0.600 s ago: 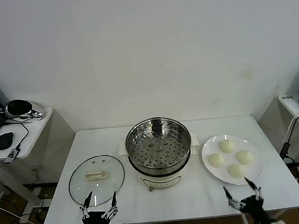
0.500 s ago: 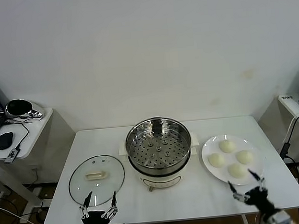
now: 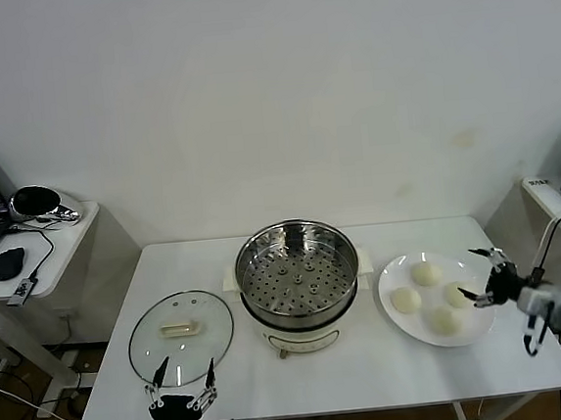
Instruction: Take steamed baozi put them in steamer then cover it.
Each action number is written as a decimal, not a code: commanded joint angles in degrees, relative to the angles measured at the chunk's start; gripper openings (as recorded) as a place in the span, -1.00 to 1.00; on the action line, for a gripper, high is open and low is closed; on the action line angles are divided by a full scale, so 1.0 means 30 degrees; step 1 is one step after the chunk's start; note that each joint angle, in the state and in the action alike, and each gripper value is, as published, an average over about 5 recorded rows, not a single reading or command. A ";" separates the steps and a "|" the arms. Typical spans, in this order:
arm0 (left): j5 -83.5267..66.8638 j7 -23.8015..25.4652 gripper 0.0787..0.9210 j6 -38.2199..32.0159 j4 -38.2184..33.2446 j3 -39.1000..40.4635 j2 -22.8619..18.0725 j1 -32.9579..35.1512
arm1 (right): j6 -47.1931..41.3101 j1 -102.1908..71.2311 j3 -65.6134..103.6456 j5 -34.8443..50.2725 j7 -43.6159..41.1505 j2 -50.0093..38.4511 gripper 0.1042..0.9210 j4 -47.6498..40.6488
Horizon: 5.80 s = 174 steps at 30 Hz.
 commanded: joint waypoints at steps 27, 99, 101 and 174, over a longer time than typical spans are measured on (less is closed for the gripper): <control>0.0298 0.0041 0.77 0.0033 0.0139 -0.1026 -0.0090 0.0065 | 0.2845 1.6742 -1.5575 -0.4277 -0.6151 0.8000 0.76 -1.7410; -0.1131 0.0233 0.77 -0.0081 -0.0101 -0.1544 0.0493 -0.0300 | 0.3227 2.8414 -2.8689 0.9761 -0.5168 0.9955 -0.09 -0.8244; -0.1198 0.0244 0.77 -0.0076 -0.0102 -0.1691 0.0498 -0.0299 | 0.3751 2.8054 -2.9053 0.9209 -0.5052 1.0894 -0.09 -0.8385; -0.1291 0.0120 0.77 0.1356 -0.1334 -0.1863 0.0801 -0.0314 | -0.6168 2.9665 -3.1583 0.8478 -0.4979 -0.1869 0.76 0.1537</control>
